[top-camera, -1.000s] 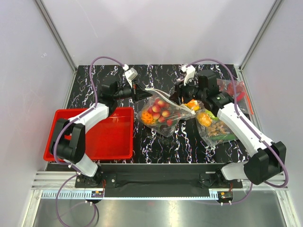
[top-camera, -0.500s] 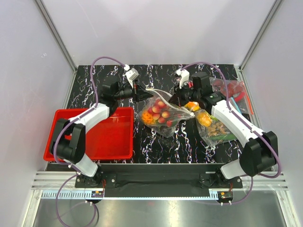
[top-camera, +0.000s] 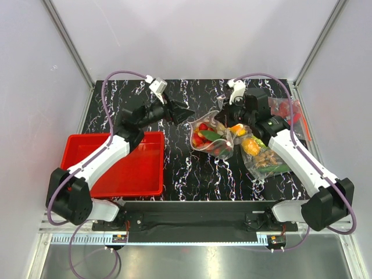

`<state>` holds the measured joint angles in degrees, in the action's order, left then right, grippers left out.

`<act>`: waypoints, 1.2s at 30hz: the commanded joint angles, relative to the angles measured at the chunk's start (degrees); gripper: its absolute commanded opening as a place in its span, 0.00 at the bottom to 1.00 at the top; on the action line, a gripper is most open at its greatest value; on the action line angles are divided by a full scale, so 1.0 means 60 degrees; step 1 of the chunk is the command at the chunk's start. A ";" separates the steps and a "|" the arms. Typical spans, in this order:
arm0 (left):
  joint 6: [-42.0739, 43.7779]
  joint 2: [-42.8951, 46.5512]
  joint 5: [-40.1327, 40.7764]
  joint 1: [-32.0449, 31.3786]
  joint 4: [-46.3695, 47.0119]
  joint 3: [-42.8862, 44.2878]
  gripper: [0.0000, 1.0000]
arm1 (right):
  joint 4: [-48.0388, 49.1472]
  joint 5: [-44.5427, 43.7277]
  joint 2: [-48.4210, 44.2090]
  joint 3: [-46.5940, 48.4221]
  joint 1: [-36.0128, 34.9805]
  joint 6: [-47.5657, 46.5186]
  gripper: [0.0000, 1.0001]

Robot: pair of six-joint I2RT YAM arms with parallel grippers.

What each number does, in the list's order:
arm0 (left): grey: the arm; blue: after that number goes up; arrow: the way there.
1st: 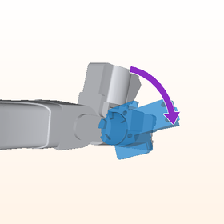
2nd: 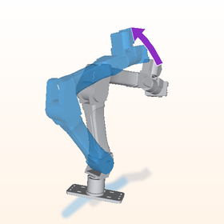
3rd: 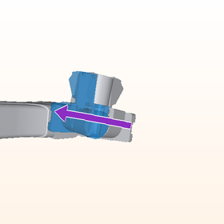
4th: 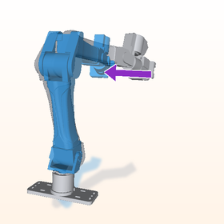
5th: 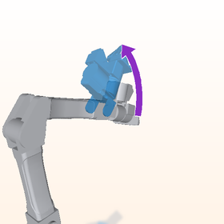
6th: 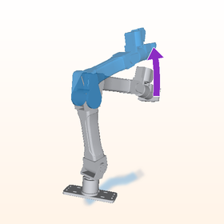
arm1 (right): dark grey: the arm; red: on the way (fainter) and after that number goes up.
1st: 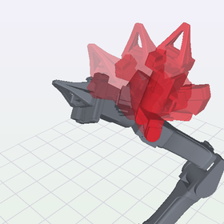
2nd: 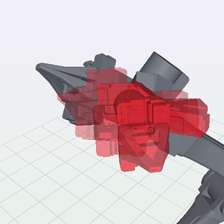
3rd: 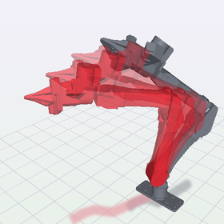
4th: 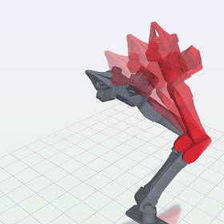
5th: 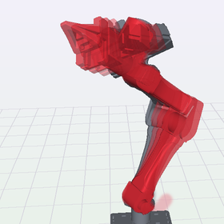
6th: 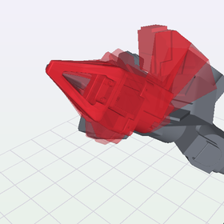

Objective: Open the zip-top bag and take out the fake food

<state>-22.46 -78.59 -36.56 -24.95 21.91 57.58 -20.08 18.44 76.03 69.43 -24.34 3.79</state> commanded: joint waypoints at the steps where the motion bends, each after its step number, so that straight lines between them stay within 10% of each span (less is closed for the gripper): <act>1: -0.1484 0.0164 0.1257 -0.0367 -0.0193 -0.0222 0.64 | 0.0328 -0.0538 -0.0396 0.0178 -0.0030 0.0320 0.00; 14: -0.0856 0.1099 0.4244 -0.1964 -0.2890 -0.0396 0.64 | 0.0826 -0.2237 -0.0792 -0.0468 -0.0133 0.1447 0.00; 26: -0.1998 0.0838 0.3413 -0.2375 -0.1603 -0.1276 0.64 | 0.0959 -0.3013 -0.0674 -0.0453 -0.0880 0.1829 0.00; 33: -0.2292 -0.0493 0.2520 -0.2389 -0.0387 -0.0941 0.09 | 0.0038 -0.4227 -0.1479 -0.0805 -0.1173 0.2107 0.00; 36: -0.2073 -0.1137 0.2065 -0.2375 -0.0283 -0.0326 0.02 | -0.0591 -0.4769 -0.2021 -0.0820 -0.1217 0.2195 0.00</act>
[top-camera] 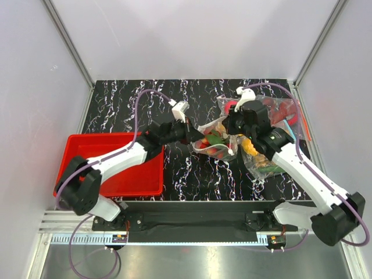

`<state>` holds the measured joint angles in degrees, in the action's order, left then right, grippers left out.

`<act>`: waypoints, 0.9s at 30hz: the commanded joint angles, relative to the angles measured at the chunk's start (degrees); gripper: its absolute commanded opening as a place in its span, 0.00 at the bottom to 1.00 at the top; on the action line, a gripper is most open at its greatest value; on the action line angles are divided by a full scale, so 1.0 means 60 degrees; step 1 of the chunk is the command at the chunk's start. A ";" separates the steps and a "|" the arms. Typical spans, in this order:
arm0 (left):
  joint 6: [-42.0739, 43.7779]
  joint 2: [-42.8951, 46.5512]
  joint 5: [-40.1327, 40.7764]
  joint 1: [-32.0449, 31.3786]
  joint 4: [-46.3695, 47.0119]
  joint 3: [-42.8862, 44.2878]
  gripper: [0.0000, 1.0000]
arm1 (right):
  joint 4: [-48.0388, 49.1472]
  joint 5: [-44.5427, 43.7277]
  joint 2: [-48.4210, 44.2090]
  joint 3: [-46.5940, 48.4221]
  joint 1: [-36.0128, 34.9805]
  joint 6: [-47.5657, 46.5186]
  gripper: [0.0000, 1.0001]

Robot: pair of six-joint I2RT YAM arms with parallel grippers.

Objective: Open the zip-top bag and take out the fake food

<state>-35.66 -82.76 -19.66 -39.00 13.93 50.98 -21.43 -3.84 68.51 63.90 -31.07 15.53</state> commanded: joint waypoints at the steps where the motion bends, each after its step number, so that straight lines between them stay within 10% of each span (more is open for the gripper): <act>1: 0.0302 -0.0604 -0.0897 -0.0033 0.1061 0.0935 0.00 | -0.0485 -0.1176 -0.1016 0.0117 -0.0095 0.0253 0.00; 9: 0.1343 -0.0944 -0.0373 0.0128 0.0360 0.1509 0.00 | -0.0737 -0.1062 -0.1136 0.0015 -0.0183 0.0414 0.00; 17: 0.2237 0.0476 0.3551 0.0173 -0.1719 0.0645 0.01 | 0.0524 -0.0123 0.0006 -0.0308 -0.0973 0.0898 0.00; 21: 0.2281 0.1572 0.4389 0.0143 -0.1985 0.0088 0.38 | 0.0905 -0.0049 0.0635 -0.0147 -0.1442 0.0986 0.00; 27: 0.2180 0.3041 0.4611 -0.0296 -0.2234 -0.0235 0.55 | 0.1155 -0.0093 0.0930 -0.0118 -0.1706 0.1103 0.00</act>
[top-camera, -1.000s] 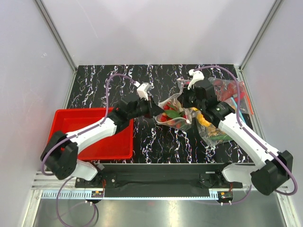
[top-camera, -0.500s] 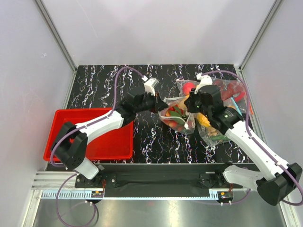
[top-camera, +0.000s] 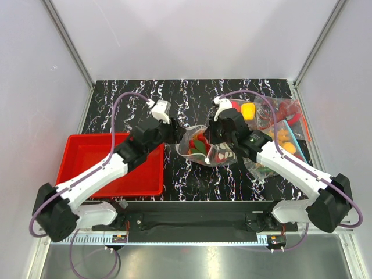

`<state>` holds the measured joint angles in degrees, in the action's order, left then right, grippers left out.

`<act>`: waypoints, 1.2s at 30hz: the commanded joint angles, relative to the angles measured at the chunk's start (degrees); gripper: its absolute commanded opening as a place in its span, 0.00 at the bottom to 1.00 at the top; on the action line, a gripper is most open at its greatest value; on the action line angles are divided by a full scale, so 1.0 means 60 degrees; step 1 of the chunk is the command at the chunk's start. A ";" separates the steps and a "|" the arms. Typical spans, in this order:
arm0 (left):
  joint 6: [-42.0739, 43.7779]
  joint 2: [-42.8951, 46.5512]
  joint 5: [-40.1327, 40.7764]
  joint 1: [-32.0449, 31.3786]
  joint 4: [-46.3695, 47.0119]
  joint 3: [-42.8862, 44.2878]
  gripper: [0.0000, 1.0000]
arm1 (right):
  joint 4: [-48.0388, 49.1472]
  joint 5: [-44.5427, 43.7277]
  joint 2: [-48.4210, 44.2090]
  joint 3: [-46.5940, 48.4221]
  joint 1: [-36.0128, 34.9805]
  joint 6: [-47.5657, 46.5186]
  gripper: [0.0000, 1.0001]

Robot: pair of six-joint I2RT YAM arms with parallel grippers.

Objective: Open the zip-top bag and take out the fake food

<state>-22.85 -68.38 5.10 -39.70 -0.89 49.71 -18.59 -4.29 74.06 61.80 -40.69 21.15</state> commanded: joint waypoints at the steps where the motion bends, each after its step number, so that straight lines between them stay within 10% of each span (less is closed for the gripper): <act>1: -0.0043 0.0703 0.0091 -0.0252 0.0221 -0.0009 0.54 | 0.0667 -0.0031 -0.0010 0.0247 -0.0133 0.0138 0.00; 36: -0.0982 -0.2900 -0.2228 -0.1366 0.0016 0.0841 0.78 | 0.0798 -0.0149 -0.0478 -0.0046 -0.0235 0.0123 0.00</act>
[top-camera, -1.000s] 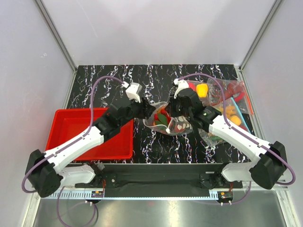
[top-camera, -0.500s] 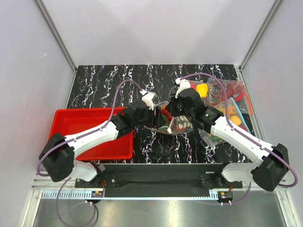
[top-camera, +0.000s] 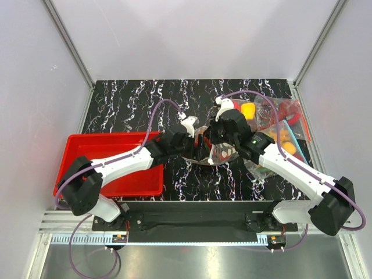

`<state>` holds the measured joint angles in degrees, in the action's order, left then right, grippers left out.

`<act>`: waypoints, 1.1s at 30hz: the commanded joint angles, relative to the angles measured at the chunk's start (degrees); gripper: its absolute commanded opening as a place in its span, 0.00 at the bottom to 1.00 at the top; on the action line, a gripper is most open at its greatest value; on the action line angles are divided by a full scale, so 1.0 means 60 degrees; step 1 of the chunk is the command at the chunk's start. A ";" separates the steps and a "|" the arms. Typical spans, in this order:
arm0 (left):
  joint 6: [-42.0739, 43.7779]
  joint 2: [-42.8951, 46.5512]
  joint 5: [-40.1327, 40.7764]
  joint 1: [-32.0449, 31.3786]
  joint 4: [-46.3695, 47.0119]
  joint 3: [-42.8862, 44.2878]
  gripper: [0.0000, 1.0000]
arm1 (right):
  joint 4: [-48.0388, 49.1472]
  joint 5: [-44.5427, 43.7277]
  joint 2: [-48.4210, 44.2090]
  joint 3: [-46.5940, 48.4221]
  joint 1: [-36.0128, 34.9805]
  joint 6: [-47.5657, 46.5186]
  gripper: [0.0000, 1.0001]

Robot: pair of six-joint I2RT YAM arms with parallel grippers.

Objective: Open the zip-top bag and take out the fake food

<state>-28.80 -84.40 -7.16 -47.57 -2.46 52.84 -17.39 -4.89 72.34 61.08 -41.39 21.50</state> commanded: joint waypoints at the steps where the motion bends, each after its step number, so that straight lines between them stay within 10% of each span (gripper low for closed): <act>1: -0.0020 -0.0317 -0.0169 -0.0055 0.0278 0.0319 0.78 | 0.0613 -0.0007 -0.0191 0.0060 -0.0104 0.0094 0.00; 15: 0.0024 -0.0026 -0.0361 -0.0055 0.0629 0.0129 0.00 | 0.0759 -0.0065 -0.0117 -0.0146 -0.0090 0.0123 0.00; 33: 0.0785 0.1893 0.1089 0.0223 -0.0059 0.0012 0.00 | 0.0686 -0.0475 -0.0176 -0.0424 -0.0090 0.0020 0.00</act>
<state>-25.69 -76.18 -3.86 -47.13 -4.69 52.80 -15.79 -6.55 71.68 59.02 -41.39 21.45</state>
